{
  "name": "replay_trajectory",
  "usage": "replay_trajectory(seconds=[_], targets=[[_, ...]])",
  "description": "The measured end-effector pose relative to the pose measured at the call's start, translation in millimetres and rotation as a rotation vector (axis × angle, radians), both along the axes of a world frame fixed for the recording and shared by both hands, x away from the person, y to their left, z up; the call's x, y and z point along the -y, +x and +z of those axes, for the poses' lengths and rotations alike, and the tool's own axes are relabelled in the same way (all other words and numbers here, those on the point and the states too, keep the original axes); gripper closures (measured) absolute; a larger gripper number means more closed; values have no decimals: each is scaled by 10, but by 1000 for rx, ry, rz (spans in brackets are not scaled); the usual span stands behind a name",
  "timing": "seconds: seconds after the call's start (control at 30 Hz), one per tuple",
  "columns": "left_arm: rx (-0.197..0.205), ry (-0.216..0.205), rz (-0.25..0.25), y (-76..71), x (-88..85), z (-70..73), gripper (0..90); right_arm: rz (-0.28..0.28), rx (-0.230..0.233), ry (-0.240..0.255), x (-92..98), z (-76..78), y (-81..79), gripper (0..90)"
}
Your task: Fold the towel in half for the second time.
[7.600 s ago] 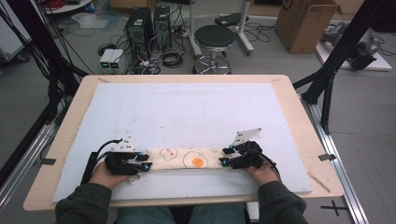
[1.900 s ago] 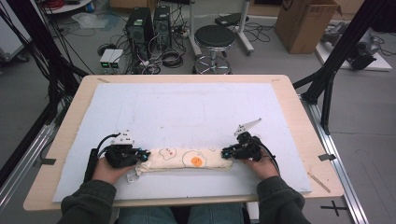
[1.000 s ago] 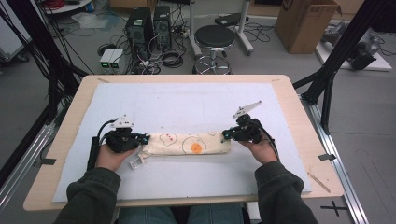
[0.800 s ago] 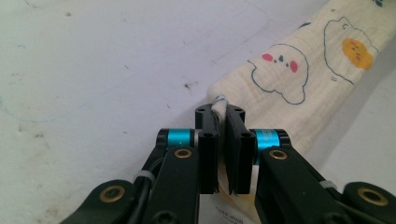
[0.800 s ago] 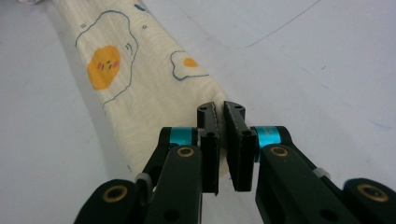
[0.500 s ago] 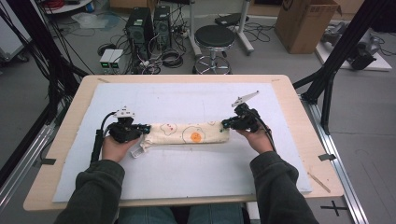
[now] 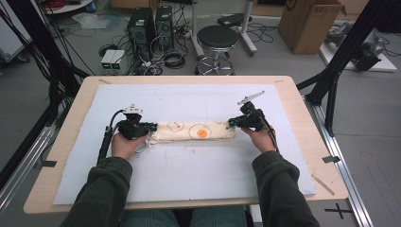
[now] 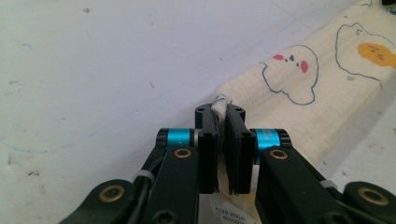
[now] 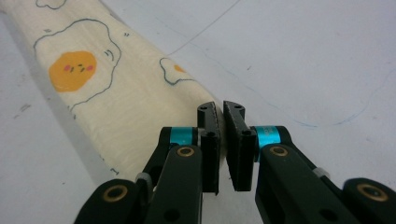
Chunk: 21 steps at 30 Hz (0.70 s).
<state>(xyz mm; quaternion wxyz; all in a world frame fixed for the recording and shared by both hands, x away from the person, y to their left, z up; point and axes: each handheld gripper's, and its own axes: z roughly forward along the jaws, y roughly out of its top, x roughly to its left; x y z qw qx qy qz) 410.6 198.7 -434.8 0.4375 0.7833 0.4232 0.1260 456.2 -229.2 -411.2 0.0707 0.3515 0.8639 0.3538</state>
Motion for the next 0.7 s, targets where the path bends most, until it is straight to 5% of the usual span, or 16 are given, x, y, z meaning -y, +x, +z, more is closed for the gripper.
replay_trajectory(seconds=[0.17,0.37,0.7], targets=[[-6,16,10,31,10,-31,807,-2,-16,-2,-9,-63,38,844],[-6,23,47,31,-102,21,639,-9,-1,35,26,-39,31,698],[56,-10,14,-65,-132,240,634,-12,45,96,96,116,-74,626]])
